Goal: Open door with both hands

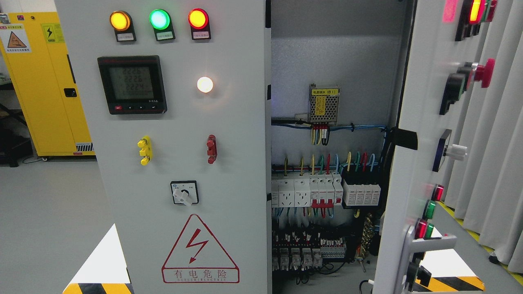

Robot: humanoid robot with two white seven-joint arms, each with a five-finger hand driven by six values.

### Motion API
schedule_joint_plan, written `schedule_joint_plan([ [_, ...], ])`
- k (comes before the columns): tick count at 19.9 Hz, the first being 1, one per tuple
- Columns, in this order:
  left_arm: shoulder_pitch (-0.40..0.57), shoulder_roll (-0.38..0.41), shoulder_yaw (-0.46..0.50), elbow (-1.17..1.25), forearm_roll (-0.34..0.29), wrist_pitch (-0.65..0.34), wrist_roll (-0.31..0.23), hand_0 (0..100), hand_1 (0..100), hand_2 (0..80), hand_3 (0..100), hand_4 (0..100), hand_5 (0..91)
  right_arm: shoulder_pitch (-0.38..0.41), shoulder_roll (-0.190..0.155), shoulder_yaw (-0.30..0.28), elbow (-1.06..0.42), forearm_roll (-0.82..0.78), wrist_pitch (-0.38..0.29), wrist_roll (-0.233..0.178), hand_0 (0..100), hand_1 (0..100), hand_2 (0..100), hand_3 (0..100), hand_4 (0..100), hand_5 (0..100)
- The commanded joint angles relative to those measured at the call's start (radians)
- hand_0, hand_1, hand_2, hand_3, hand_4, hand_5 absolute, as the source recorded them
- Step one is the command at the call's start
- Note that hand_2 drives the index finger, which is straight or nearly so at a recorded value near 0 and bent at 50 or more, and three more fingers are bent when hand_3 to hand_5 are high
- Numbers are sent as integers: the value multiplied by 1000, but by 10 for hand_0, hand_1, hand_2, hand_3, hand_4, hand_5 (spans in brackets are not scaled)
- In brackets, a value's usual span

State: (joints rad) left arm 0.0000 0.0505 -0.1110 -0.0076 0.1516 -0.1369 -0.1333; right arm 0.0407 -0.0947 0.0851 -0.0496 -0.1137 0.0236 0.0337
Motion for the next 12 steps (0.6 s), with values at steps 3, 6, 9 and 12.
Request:
schedule_joint_plan([
  [3,-1,-4,7,-25,2,-1,0,383,115,0,0,0,0,1,0,-4,1,0,-1,0,214,66,0,0,0,0],
  [6,-3,-3,39,-26,2,-1,-9,383,114,0,0,0,0,-1,0,-8,1,0,-1,0,214,66,0,0,0,0],
  [9,-15,2,48,-43,2,-15,-11,385,112,0,0,0,0,1,0,-10,0,-1,-1,0,214,66,0,0,0,0],
  [12,21,12,56,-235,0,-72,0,393,104,0,0,0,0,1,0,-10,1,-1,-1,0,214,66,0,0,0,0],
])
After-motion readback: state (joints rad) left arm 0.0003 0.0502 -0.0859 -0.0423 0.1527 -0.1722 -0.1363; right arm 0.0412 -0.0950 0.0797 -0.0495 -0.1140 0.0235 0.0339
